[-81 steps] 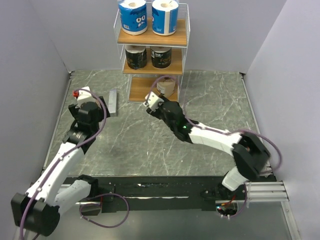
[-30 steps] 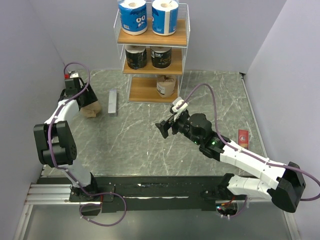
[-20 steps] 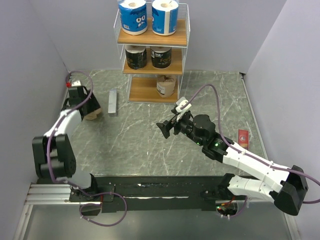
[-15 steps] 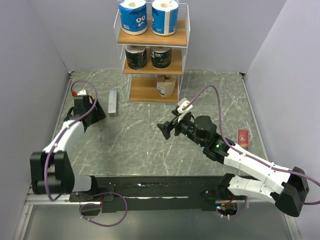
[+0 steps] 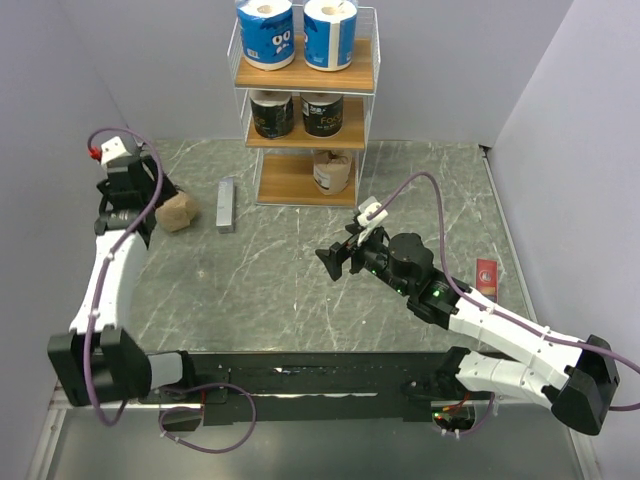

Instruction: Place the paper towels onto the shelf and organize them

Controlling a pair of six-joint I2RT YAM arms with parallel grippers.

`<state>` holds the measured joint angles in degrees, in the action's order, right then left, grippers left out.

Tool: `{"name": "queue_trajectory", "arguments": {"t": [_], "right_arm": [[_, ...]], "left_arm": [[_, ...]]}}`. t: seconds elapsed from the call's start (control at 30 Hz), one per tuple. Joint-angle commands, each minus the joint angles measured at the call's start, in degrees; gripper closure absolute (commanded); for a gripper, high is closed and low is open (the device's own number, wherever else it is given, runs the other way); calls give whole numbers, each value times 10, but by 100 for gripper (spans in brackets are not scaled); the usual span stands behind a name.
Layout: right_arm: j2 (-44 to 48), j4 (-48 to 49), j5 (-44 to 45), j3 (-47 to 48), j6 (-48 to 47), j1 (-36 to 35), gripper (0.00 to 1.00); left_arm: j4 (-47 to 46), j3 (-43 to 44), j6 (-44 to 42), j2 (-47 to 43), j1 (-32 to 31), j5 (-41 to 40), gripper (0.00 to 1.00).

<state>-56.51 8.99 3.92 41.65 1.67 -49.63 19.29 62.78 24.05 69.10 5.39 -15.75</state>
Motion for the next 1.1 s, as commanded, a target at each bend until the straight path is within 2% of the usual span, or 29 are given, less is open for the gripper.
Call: {"name": "queue_trajectory", "arguments": {"t": [0.0,0.13,0.37,0.53,0.67,0.87,1.07], "right_arm": [[23,8,16,5,2,-3,1],[18,13,21,4,-6,-3,1],[0,-14,15,27,-11,-3,1],[5,-13,16,24,-24,-3,1],[2,-8,24,20,-36,-3,1],[5,1,30,18,-44,-3,1],[15,20,23,1,-33,-3,1]], "left_arm": [[-21,51,-16,80,52,88,22],[-46,98,-30,139,55,174,25],[-58,139,-46,234,55,192,31],[-92,143,-53,273,54,213,31],[-85,148,-45,302,55,214,32],[-75,89,-24,274,44,183,31],[-92,-39,32,204,20,131,31]]}}
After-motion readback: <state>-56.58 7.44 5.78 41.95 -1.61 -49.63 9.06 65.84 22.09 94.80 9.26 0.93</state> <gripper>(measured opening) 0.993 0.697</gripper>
